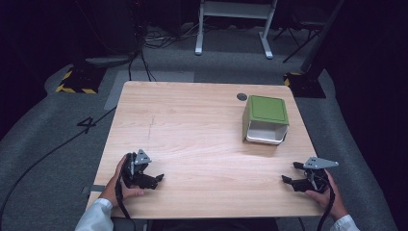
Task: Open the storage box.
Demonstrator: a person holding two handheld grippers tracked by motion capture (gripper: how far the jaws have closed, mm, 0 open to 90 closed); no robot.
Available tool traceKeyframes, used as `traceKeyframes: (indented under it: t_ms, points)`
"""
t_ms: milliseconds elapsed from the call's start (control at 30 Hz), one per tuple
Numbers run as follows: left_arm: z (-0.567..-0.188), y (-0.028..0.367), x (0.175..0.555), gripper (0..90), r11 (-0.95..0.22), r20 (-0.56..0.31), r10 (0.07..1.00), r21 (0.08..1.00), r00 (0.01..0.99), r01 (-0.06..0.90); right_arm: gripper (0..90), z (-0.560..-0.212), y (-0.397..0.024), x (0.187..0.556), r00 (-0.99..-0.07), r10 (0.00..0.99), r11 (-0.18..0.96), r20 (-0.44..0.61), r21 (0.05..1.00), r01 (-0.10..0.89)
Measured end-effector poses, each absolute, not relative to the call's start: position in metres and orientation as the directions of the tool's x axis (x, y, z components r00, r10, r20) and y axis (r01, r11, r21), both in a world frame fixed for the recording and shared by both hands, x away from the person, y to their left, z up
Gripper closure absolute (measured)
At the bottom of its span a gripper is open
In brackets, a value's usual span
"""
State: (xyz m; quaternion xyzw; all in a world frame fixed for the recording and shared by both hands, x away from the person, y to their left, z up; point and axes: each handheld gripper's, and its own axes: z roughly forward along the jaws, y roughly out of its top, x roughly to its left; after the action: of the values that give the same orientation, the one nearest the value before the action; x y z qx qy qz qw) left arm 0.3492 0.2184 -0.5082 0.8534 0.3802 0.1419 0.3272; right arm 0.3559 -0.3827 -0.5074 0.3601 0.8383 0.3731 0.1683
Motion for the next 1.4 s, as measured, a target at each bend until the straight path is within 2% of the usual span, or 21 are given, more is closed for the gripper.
traceKeyframes:
  t_ms: [567, 800, 1067, 1400]
  points:
    - [-0.508, 0.226, 0.345, 0.4, -0.502, -0.009, 0.733, 0.667, 0.680, 0.550, 17.8, -0.506, -0.381, 0.359, -0.693, 0.721, 0.475, -0.018, 0.741, 0.474]
    - [-0.508, 0.226, 0.345, 0.1, -0.502, -0.011, 0.733, 0.667, 0.680, 0.551, 22.1, -0.502, -0.379, 0.362, -0.725, 0.689, 0.491, -0.019, 0.748, 0.447]
    - [-0.508, 0.226, 0.345, 0.2, -0.501, -0.010, 0.733, 0.667, 0.680, 0.551, 29.1, -0.470, -0.365, 0.369, -0.750, 0.658, 0.497, -0.066, 0.786, 0.367]
    - [-0.508, 0.226, 0.345, 0.2, -0.504, -0.007, 0.732, 0.667, 0.681, 0.549, 30.4, -0.440, -0.338, 0.389, -0.779, 0.620, 0.506, -0.091, 0.806, 0.307]
